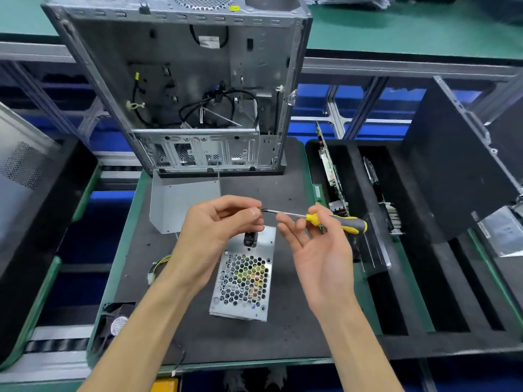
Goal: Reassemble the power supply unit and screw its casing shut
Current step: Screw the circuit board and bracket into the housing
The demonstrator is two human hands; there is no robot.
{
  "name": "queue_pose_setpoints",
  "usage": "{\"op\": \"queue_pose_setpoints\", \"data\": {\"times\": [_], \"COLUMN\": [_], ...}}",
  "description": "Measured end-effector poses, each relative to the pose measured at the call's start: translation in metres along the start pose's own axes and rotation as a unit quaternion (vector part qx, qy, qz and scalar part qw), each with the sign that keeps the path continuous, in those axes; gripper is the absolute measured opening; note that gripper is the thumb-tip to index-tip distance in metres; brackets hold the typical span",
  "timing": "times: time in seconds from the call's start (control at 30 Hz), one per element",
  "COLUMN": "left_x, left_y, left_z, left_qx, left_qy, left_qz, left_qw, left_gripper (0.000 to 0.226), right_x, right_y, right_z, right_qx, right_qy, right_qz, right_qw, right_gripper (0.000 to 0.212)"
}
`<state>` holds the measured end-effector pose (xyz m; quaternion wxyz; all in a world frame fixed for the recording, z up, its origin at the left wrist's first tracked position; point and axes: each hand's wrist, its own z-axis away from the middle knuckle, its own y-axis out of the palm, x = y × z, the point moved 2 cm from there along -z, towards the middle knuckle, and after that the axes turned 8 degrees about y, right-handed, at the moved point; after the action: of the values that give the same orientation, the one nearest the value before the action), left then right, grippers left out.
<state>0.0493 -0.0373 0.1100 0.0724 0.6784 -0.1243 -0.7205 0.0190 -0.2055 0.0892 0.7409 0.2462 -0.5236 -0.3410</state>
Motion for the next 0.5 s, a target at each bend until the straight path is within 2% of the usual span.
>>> {"op": "queue_pose_setpoints", "data": {"times": [0.2, 0.27, 0.4, 0.5], "left_x": [-0.0005, -0.0007, -0.0032, -0.0052], "left_y": [-0.0056, -0.0072, -0.0088, -0.0083], "left_z": [0.0032, 0.0038, 0.0035, 0.0], "left_qx": [-0.007, -0.005, 0.03, 0.052], "left_qy": [0.006, 0.022, 0.06, 0.065], "left_qz": [-0.043, -0.09, -0.173, -0.178], "left_qw": [0.999, 0.996, 0.983, 0.98], "left_gripper": [0.008, 0.013, 0.015, 0.013], "right_x": [-0.0051, -0.0068, -0.0097, -0.0096], "right_y": [0.0008, 0.0009, 0.0, -0.0004], "right_z": [0.0035, 0.0042, 0.0053, 0.0052], "right_qx": [0.01, 0.014, 0.015, 0.002], "right_qy": [-0.008, -0.013, -0.008, 0.002], "right_qz": [0.017, 0.027, 0.014, -0.011], "right_qw": [1.0, 0.999, 1.0, 1.0], "right_gripper": [0.019, 0.02, 0.022, 0.021]}}
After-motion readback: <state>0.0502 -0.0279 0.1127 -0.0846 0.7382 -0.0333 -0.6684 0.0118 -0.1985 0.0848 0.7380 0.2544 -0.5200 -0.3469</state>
